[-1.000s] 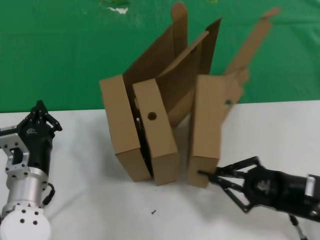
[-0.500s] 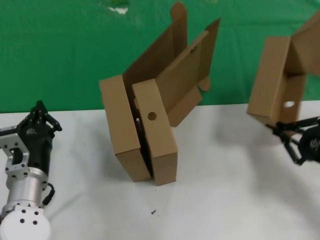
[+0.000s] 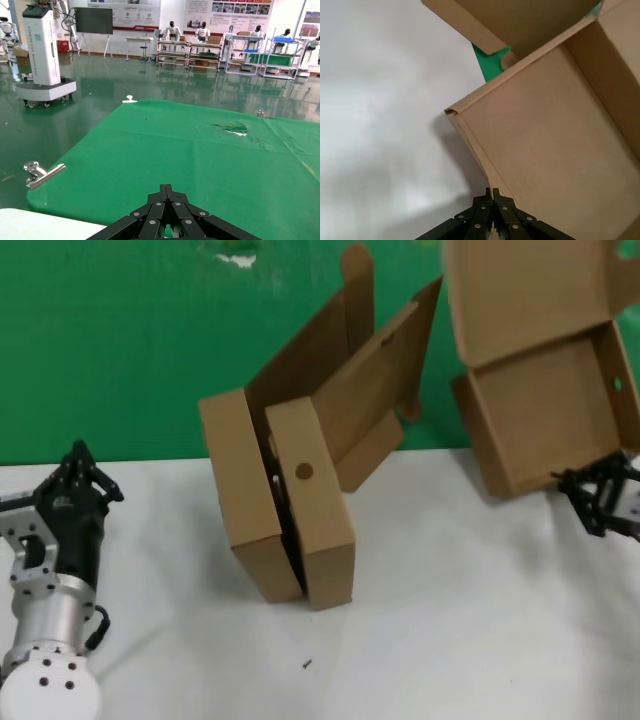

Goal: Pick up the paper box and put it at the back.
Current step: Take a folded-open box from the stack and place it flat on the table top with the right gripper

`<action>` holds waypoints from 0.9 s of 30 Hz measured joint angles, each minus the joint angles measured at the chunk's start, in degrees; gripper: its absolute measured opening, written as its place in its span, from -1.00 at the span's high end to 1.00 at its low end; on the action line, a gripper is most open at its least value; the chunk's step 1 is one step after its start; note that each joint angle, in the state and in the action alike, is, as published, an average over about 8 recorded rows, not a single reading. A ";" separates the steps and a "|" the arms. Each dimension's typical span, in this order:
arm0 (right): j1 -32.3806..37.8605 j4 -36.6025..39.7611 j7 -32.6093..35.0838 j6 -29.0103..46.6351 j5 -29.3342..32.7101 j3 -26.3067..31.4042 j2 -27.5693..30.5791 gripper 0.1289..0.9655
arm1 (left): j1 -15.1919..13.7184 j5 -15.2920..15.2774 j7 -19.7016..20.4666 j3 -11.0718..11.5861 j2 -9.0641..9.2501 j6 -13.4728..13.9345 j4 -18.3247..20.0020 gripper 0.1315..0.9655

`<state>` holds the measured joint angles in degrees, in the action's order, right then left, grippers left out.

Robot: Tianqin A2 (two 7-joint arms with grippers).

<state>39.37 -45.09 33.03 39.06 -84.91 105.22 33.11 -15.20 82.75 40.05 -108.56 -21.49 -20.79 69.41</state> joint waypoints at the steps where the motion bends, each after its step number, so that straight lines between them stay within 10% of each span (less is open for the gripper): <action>1: 1.37 2.04 0.85 -0.39 0.22 0.40 -0.71 0.98 | 0.00 0.00 0.00 0.00 0.00 0.00 0.00 0.98; 27: 9.90 11.74 3.09 -6.26 -0.43 2.41 -5.41 0.97 | 0.00 0.00 0.00 0.00 0.00 0.00 0.00 0.98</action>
<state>49.28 -33.35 36.12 32.80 -85.34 107.63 27.69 -15.20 82.75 40.05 -108.56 -21.49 -20.79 69.41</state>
